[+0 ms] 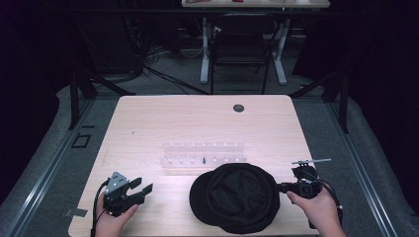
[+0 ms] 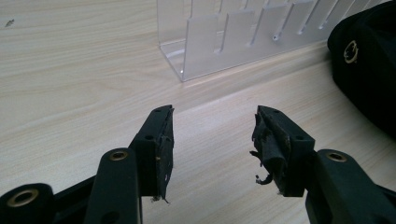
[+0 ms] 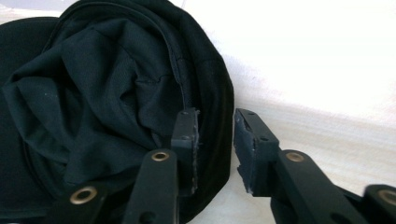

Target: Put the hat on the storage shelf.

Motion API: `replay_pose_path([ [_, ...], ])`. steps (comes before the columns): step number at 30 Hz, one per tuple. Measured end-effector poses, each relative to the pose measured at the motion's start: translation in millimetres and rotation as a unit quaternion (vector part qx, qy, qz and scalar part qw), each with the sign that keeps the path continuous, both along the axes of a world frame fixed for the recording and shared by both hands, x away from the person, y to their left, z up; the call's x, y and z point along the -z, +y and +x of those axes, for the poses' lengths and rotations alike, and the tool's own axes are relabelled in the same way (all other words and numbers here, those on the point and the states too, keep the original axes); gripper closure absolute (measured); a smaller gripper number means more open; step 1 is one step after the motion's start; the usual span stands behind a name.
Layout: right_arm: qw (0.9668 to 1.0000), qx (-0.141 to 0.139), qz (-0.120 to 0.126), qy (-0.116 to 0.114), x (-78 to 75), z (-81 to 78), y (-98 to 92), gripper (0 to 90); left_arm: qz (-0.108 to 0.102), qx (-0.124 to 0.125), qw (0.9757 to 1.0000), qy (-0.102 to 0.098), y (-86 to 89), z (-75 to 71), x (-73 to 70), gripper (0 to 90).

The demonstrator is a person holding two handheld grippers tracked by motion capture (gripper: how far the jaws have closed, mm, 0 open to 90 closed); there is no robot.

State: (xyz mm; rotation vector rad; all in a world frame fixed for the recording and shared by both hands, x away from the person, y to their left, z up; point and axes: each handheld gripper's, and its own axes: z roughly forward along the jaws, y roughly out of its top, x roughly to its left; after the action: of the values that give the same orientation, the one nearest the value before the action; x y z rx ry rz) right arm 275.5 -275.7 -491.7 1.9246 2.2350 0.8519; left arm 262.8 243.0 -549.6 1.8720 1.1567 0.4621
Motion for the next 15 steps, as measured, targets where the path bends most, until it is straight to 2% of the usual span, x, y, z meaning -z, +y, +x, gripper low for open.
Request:
replay_pose_path([
  [1, 0.9999, 0.0, 0.003, 0.013, 1.1, 3.6, -0.3, 71.0, 0.001, 0.001, 1.0, 0.001, -0.2, 0.1, 0.1, 47.8],
  [8, 0.9991, -0.005, 0.001, 0.041, 4.6, 14.3, -1.5, 70.8, 0.001, 0.001, 1.0, 0.001, -0.3, 0.3, 0.6, 47.8],
  [13, 0.9971, -0.005, 0.018, 0.074, 8.3, 22.7, -3.7, 72.3, 0.0, 0.001, 1.0, 0.002, -0.8, 0.0, 0.5, 47.8],
  [15, 0.9963, -0.01, 0.017, 0.083, 9.1, 25.3, -4.5, 73.5, 0.002, 0.002, 1.0, 0.003, -1.0, 0.2, 0.7, 47.8],
])
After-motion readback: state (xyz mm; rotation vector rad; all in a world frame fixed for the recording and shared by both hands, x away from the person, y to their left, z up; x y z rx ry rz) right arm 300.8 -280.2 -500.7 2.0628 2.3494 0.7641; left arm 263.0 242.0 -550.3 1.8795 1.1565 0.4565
